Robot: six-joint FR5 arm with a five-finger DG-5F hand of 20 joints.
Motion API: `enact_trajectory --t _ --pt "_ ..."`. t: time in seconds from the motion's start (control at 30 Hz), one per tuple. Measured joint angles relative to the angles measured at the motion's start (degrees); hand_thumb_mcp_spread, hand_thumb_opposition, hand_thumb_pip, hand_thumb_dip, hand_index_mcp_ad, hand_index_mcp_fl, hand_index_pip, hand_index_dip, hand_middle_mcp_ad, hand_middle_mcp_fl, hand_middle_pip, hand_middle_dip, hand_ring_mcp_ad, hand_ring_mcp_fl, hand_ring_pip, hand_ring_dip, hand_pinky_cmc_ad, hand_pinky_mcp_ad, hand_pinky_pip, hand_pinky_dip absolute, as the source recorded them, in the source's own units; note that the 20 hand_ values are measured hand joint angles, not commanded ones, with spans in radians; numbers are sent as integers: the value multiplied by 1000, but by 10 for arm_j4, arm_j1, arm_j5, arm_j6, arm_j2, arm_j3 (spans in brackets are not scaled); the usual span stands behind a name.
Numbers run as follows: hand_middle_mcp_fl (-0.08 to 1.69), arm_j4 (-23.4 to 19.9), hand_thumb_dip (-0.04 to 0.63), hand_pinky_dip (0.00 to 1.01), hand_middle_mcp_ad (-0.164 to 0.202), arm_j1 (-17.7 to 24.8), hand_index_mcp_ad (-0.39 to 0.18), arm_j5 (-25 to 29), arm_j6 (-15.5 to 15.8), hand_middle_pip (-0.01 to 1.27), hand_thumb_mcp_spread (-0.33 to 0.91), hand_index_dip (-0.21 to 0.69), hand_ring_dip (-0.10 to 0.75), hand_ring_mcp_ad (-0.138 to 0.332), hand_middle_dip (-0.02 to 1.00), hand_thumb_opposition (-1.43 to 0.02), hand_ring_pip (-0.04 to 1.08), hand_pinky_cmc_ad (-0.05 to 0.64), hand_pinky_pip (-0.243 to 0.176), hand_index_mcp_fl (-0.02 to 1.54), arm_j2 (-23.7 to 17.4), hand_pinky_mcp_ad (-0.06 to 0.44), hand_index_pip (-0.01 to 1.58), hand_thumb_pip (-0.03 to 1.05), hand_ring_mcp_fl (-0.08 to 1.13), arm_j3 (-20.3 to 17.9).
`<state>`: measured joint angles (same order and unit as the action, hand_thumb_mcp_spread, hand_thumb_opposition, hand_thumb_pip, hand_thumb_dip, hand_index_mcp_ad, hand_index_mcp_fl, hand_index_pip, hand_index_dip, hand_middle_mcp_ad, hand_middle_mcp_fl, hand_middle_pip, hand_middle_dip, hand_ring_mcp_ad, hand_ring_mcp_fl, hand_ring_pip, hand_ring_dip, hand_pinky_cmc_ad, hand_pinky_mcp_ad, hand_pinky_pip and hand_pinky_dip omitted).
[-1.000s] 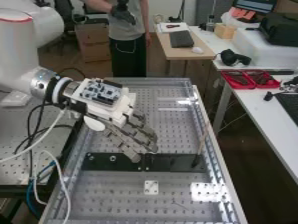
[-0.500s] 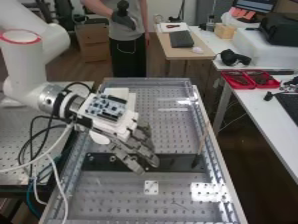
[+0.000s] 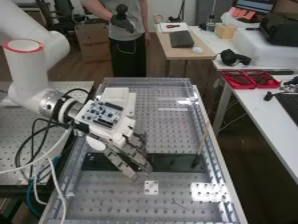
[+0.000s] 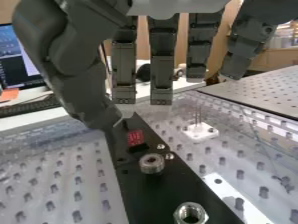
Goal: Grab the bearing and place it in the white container
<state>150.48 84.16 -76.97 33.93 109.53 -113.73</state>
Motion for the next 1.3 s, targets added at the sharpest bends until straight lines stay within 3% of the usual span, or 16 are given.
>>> enact_trajectory --t 0.37,0.93,1.3 --pt "265 -27 328 358 75 16 -119 29 0 901 403 79 393 129 592 -822 436 412 -120 59 4 311 1316 801 -9 -17" --pt "260 -40 328 342 75 22 -115 52 8 867 417 56 393 129 600 -822 463 412 -124 101 15 312 1309 801 -10 -23" --pt "232 -74 328 342 75 29 -115 78 23 862 414 56 393 129 600 -822 464 414 -124 124 25 293 1316 801 -7 -32"
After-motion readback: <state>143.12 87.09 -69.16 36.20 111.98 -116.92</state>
